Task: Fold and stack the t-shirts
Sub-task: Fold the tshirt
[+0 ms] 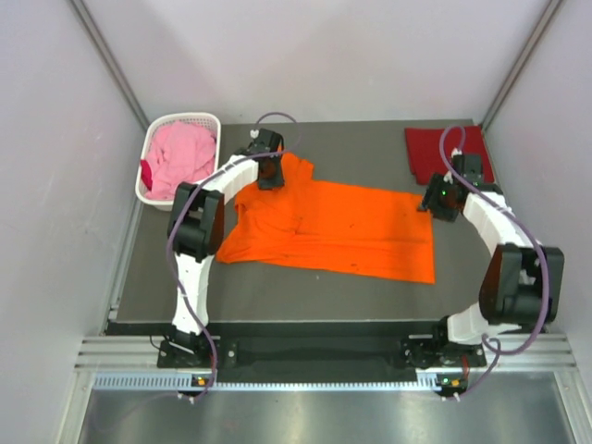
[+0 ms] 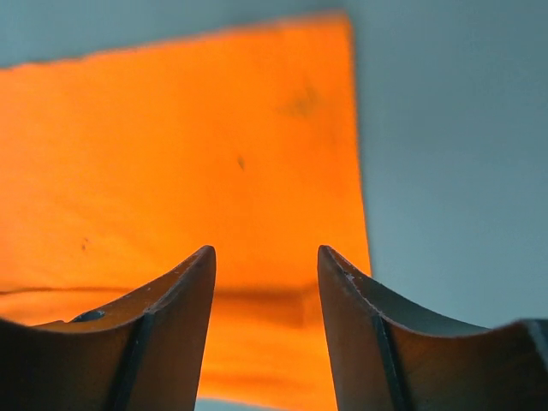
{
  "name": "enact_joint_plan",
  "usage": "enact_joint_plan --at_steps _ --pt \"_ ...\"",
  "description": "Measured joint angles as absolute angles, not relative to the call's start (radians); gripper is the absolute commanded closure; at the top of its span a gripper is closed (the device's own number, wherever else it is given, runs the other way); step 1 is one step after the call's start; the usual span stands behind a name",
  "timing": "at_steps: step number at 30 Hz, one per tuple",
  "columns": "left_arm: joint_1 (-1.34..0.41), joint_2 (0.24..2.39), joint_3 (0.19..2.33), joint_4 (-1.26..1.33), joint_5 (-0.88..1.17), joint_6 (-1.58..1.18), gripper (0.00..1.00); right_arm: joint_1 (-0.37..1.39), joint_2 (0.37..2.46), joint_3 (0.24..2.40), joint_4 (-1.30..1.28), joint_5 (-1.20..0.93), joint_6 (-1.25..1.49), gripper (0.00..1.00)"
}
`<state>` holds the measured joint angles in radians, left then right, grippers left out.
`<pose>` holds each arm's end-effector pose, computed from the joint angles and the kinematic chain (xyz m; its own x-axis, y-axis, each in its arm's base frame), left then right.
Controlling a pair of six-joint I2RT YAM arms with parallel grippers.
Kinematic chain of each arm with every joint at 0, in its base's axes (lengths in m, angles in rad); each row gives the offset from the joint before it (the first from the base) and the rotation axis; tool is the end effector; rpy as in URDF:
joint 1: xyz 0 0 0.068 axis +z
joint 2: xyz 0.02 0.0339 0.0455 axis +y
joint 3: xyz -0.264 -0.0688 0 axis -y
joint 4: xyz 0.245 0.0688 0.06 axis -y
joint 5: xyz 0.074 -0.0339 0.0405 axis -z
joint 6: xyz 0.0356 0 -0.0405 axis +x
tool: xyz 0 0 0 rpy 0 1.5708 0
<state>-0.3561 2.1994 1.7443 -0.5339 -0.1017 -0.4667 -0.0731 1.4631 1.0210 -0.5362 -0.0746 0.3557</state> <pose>0.4528 -0.1646 0.1818 -0.8318 -0.1682 -0.5289 -0.0893 0.9811 -0.1715 0.2993 -0.0193 0.2345 -0.7646 0.4042 -0.5019 0.3175 0.9140 0.2524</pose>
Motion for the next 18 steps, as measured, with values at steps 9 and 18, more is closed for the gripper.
enact_joint_plan --at_steps 9,18 --pt "-0.272 2.287 1.997 -0.505 -0.101 -0.328 0.55 -0.097 1.686 1.166 -0.397 -0.225 0.145 0.48" --pt "-0.184 2.554 2.280 -0.527 0.025 -0.237 0.50 -0.135 1.795 1.247 -0.390 -0.275 0.000 0.46"
